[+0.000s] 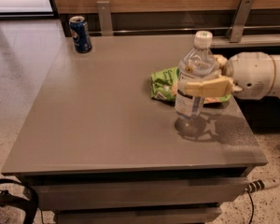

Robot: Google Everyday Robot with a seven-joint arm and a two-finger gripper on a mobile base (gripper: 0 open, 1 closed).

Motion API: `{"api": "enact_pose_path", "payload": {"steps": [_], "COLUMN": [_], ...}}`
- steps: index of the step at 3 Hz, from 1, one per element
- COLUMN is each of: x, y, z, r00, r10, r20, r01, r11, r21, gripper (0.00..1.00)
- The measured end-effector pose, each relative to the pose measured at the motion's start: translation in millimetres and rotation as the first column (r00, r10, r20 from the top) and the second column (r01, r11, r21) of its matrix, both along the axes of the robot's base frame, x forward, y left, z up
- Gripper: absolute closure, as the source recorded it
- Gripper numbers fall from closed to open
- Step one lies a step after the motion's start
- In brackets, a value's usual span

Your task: Knock blue plastic bottle over

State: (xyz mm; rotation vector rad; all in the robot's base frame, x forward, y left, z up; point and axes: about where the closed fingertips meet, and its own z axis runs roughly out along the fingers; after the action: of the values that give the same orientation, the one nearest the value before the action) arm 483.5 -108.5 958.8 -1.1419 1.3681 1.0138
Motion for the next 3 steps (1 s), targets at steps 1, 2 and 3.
{"api": "enact_pose_path", "payload": {"steps": [1, 2, 3], "x": [53, 100, 160], "y": [-22, -31, -18], "z": [52, 86, 108], "r00": [0.9970, 0.9912, 0.9837], "r10": [-0.077, -0.133, -0.177], "r20": [-0.004, 0.001, 0.033], "r01": [0.077, 0.133, 0.177], "r11": [0.997, 0.991, 0.984], "r21": [-0.007, -0.011, -0.022], "gripper": [1.00, 1.00, 1.00]}}
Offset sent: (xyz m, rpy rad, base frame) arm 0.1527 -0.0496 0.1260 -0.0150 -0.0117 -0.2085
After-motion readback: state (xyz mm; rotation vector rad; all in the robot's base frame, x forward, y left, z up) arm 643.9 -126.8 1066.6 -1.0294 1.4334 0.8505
